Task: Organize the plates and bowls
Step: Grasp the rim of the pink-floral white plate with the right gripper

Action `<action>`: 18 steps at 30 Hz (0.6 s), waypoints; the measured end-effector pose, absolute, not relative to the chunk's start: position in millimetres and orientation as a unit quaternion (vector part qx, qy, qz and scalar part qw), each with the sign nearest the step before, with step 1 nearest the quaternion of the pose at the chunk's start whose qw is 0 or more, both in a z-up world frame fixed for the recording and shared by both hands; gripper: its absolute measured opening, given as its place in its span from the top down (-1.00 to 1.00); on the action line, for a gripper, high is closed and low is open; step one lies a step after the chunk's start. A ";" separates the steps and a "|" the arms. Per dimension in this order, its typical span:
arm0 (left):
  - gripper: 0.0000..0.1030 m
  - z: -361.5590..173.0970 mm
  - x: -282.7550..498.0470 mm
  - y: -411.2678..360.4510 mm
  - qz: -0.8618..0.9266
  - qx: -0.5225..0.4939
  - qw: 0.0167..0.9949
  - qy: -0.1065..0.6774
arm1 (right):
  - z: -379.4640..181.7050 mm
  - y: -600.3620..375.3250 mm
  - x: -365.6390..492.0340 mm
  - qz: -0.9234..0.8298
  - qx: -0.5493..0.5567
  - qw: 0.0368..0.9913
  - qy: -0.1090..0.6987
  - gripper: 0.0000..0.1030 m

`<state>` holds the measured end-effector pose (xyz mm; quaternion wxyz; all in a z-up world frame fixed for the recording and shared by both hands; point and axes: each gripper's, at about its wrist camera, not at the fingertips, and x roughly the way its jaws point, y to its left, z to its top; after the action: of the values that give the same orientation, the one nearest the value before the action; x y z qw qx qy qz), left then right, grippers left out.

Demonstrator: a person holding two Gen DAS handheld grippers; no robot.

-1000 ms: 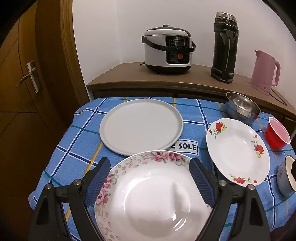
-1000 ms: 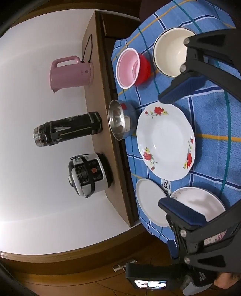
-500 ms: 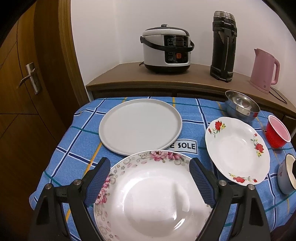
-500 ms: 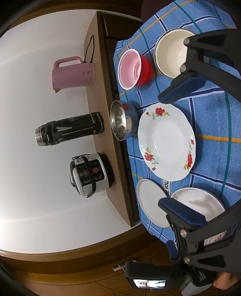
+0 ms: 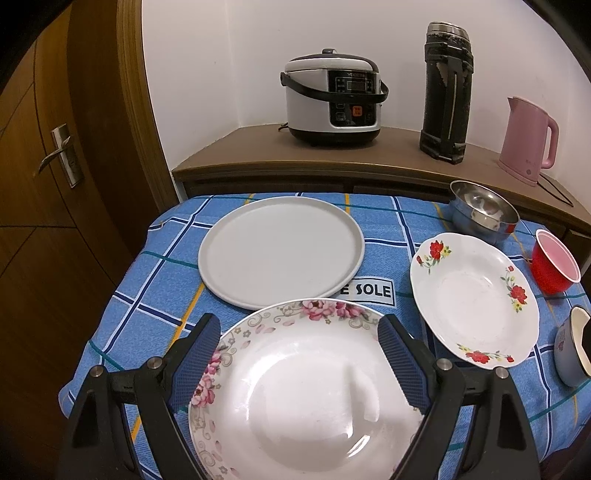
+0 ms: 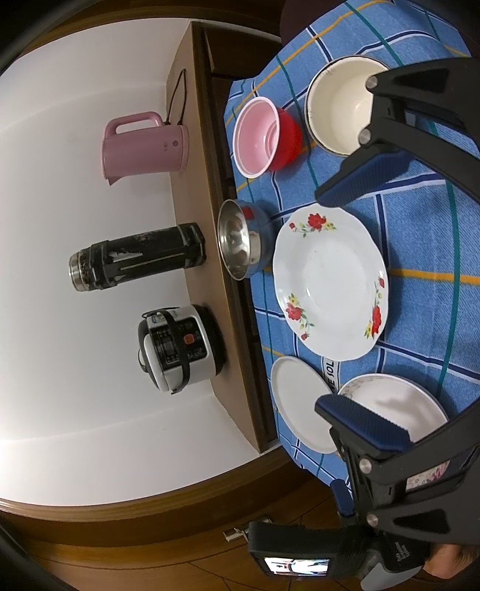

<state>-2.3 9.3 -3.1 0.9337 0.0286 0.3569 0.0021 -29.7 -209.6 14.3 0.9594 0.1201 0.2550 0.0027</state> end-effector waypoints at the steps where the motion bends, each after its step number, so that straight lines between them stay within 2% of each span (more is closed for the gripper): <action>1: -0.73 -3.2 -2.2 9.5 0.002 0.029 0.934 0.357 | 14.4 -209.5 -29.6 0.003 0.120 0.960 0.255 -0.99; 18: -0.73 -3.7 -2.2 13.2 0.005 0.028 0.934 0.357 | 13.5 -202.3 -29.4 0.011 0.113 0.960 0.255 -0.99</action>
<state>-2.2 13.2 -3.7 0.9338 0.0283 0.3567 0.0052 -29.4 -202.3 13.5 0.9601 0.1129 0.2555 0.0106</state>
